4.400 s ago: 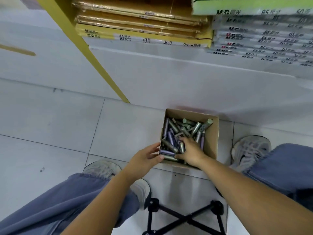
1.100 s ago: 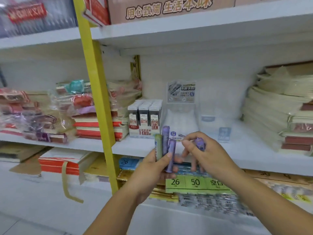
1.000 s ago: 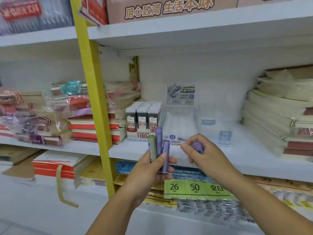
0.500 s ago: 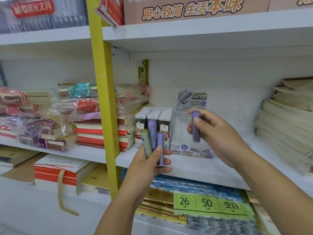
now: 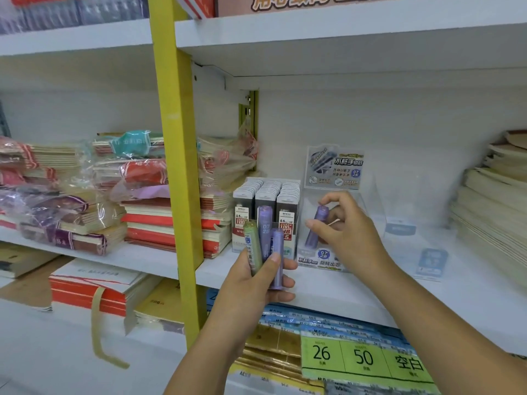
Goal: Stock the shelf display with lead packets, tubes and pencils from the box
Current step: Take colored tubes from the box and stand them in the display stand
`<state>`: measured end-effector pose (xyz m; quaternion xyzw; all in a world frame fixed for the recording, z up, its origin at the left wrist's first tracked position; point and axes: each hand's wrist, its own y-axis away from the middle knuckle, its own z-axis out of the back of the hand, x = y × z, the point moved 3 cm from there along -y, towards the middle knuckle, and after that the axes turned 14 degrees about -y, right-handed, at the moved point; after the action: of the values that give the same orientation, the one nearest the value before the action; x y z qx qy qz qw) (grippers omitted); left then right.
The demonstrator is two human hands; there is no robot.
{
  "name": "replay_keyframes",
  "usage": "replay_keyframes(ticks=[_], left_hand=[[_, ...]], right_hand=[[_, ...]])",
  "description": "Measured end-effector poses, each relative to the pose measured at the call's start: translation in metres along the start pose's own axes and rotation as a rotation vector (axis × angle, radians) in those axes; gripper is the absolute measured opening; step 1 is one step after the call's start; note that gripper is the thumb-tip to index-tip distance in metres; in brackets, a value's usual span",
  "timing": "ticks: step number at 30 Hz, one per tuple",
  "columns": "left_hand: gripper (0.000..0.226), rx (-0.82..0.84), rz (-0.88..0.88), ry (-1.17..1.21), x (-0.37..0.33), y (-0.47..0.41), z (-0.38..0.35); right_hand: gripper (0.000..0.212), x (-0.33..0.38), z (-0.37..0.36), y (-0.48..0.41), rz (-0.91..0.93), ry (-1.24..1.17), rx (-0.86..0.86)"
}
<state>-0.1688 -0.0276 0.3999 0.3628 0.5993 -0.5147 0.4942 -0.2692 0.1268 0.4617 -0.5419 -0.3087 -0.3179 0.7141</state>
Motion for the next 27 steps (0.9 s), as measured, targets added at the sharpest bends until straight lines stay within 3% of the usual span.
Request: replay_keyframes(ticks=[12,19,23,25,27], left_hand=[[0.026,0.001,0.028,-0.039,0.002,0.002,-0.002],[0.046,0.024,0.007,-0.04,-0.002,0.005,-0.005],[0.048,0.052,-0.004,-0.009,-0.005,0.006,-0.01],[0.046,0.071,-0.009,0.012,-0.006,0.007,-0.013],[0.046,0.089,-0.007,0.028,-0.007,0.008,-0.015]], right_hand=[[0.03,-0.003,0.006,0.014,-0.006,0.038,0.115],[0.036,0.0,0.012,0.014,-0.037,0.065,0.169],[0.03,0.024,0.014,0.024,0.174,0.125,0.041],[0.023,0.036,0.012,0.03,0.217,0.081,0.066],[0.024,0.04,0.003,0.035,0.113,-0.08,0.181]])
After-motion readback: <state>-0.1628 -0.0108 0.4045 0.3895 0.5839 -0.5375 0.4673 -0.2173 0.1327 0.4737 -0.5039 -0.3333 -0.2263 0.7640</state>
